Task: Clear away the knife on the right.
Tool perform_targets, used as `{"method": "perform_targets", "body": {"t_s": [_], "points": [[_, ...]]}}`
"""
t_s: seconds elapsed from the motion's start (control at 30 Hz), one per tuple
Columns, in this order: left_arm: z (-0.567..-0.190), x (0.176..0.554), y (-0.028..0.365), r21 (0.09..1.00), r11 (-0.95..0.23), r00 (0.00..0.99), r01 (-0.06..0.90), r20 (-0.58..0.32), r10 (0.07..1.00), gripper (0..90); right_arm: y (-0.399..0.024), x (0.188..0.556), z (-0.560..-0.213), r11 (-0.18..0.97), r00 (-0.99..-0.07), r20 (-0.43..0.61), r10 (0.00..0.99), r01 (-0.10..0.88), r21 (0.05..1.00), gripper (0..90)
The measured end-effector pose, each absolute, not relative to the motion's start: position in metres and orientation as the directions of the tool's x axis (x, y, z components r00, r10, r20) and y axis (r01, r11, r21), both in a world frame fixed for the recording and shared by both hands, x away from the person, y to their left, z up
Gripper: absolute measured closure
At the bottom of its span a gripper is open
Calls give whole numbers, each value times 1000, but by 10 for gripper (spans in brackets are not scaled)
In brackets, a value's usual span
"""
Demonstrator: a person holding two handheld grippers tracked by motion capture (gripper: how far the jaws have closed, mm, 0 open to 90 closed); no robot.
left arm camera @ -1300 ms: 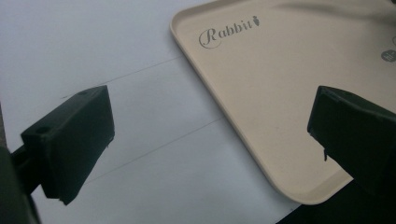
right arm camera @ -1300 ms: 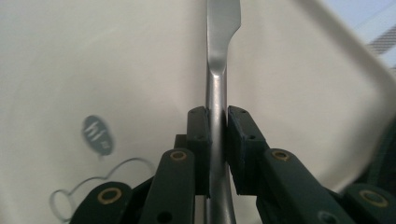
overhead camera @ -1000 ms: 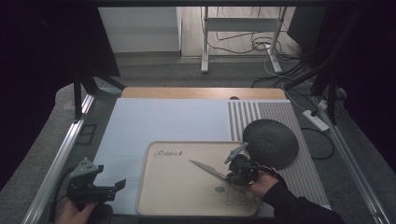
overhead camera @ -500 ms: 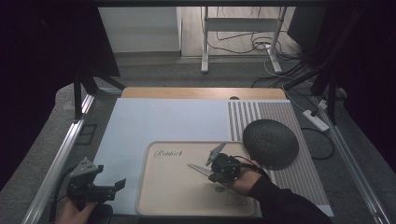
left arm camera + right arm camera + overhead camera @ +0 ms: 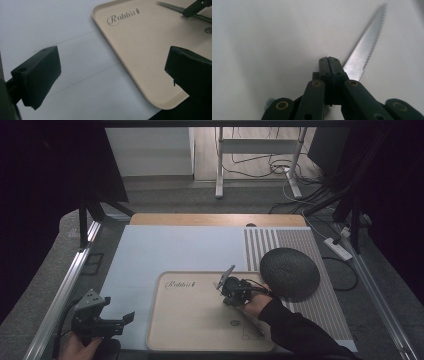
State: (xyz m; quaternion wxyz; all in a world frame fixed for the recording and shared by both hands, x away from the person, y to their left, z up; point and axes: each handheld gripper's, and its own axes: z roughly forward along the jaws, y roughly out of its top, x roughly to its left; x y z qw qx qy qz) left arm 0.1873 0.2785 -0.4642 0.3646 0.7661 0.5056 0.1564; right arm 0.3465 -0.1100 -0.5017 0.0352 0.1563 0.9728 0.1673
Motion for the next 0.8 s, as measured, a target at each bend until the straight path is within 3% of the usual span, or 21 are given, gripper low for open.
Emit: {"method": "perform_targets", "body": {"t_s": [0.43, 0.8], "points": [[-464, 187, 279, 717, -222, 440, 661, -131, 889, 16, -165, 356, -498, 862, -904, -29, 427, 397, 314, 898], [-464, 187, 278, 717, -222, 440, 661, -130, 889, 17, -202, 356, -497, 819, -873, 26, 487, 466, 335, 898]]}}
